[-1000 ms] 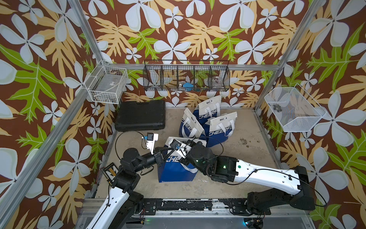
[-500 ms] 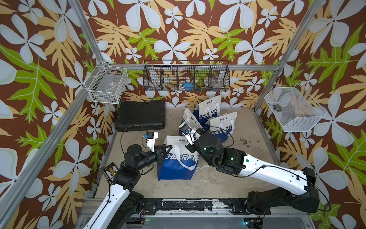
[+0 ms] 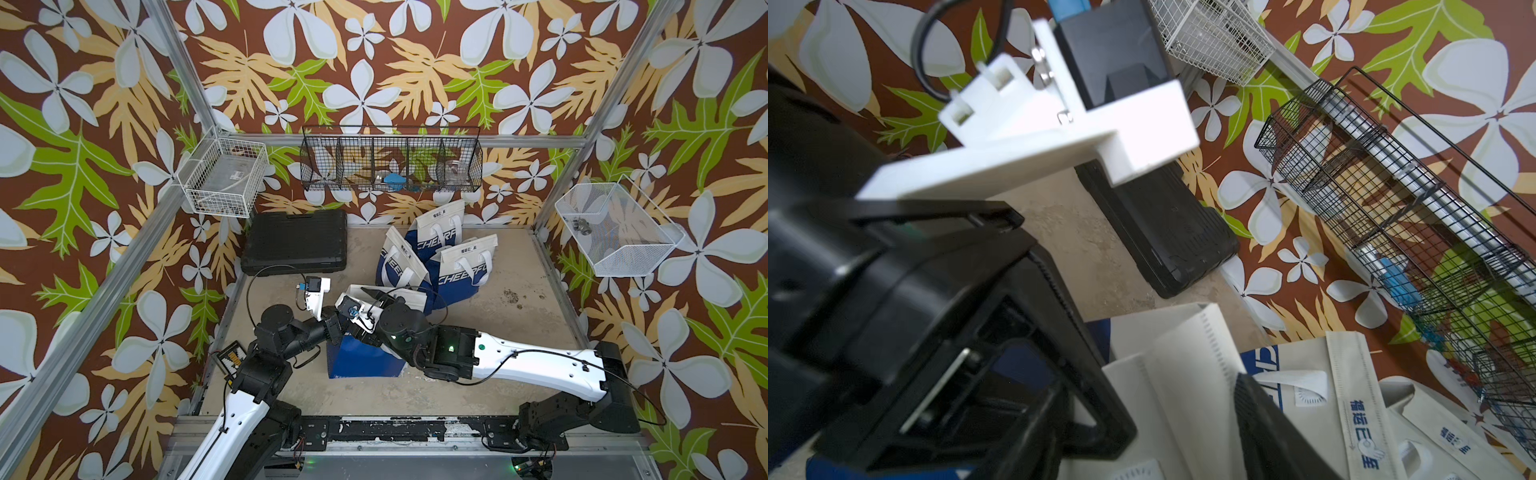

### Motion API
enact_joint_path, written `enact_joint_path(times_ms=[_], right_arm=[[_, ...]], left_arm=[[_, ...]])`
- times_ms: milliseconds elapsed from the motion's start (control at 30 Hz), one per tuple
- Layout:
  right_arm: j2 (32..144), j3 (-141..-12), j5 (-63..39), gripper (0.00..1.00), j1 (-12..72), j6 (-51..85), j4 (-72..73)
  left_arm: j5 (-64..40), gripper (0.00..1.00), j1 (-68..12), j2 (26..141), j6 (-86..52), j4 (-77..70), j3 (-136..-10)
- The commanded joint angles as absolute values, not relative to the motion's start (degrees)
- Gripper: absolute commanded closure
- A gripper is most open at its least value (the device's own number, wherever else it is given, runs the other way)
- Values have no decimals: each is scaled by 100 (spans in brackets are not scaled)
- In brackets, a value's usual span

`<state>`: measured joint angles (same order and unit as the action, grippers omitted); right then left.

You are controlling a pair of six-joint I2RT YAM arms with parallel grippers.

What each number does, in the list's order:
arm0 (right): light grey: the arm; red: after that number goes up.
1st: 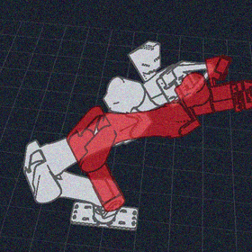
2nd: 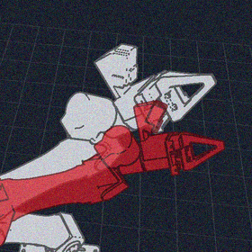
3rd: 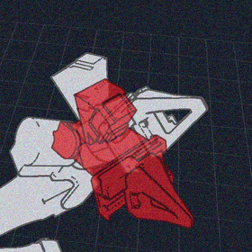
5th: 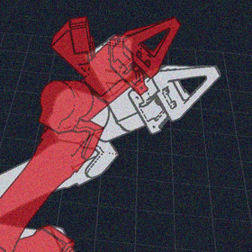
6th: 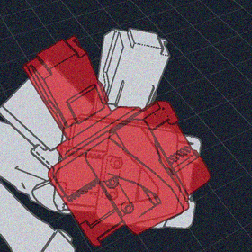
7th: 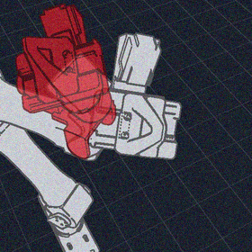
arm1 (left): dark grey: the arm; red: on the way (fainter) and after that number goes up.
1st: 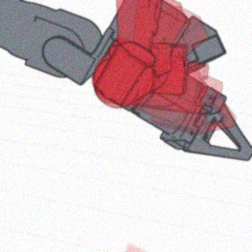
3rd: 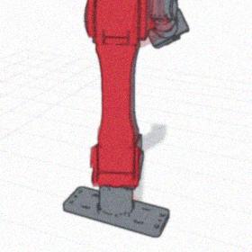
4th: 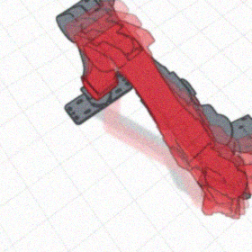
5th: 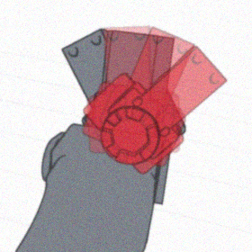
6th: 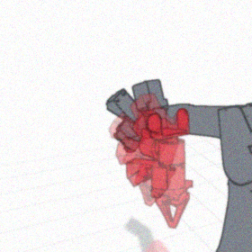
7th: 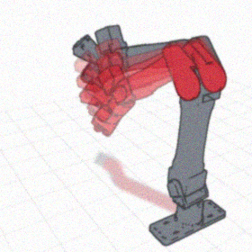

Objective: Open the takeout bag
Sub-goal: Open the takeout bag at the center of the board.

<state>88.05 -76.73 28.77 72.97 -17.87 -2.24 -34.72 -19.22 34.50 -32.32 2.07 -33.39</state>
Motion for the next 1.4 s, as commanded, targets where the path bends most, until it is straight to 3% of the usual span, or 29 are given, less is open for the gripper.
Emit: enact_joint_path(times_ms=[0,367,667,833,967,1100,1233,1367], right_arm=[[8924,-7692,3368,39,7239,-1942,181],[8522,-7275,3375,67,6972,-1746,280],[8762,-7402,3401,57,6908,-1897,340],[8850,-7383,3136,56,6902,-2020,438],[9030,-7505,3094,72,6902,-2118,317],[8984,-7424,2546,62,6907,-2052,197],[8918,-7418,2075,61,6874,-1873,91],[8920,-7489,1716,69,6822,-1728,-19]], left_arm=[[-3680,100,-1925,3425,-3167,189,-3448],[-3707,100,-1926,3500,-3132,237,-3520],[-3784,100,-1925,3529,-3112,235,-3544],[-3798,100,-1927,3550,-3073,242,-3517],[-3748,100,-1925,3537,-3042,260,-3505],[-3736,100,-1929,3593,-3045,247,-3543],[-3781,100,-1926,3629,-3009,233,-3587],[-3779,100,-1925,3598,-2976,261,-3595]])
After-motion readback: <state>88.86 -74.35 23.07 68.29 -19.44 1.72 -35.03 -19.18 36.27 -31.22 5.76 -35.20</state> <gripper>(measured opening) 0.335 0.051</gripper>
